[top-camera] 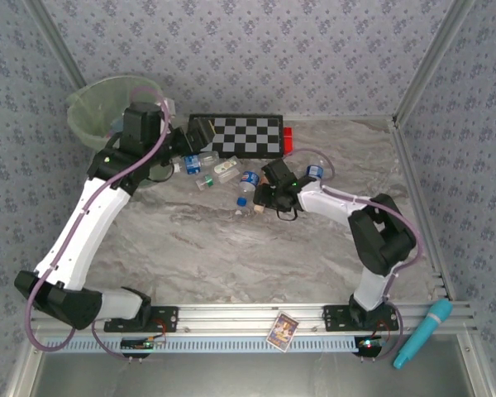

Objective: Put the plastic bottles in the bin

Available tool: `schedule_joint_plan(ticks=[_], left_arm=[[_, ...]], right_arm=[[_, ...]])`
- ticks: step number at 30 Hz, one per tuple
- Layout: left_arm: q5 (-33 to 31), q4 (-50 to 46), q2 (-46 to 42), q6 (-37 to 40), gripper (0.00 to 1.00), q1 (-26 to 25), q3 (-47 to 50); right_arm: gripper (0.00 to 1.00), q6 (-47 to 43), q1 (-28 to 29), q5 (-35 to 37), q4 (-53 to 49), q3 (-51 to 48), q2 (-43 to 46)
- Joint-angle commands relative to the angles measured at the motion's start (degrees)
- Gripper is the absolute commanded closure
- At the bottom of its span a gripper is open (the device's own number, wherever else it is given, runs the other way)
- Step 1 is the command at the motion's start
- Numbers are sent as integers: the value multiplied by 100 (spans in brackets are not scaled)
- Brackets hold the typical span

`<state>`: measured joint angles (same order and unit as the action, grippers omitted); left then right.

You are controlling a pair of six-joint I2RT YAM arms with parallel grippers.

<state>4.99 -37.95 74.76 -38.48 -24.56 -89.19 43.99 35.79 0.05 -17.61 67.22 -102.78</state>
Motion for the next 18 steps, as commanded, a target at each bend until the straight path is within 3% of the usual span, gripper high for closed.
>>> schedule_joint_plan(ticks=[1,11,18], left_arm=[[-60,-63,-250,154,0,-49,1],[-165,-309,-449,166,0,-46,115],[-11,-218,-382,36,0,-50,183]], right_arm=[[44,84,6,-78,-329,385,-368],[45,40,24,-109,-761,753,-1041],[58,-25,-5,-121,-788,543,-937]])
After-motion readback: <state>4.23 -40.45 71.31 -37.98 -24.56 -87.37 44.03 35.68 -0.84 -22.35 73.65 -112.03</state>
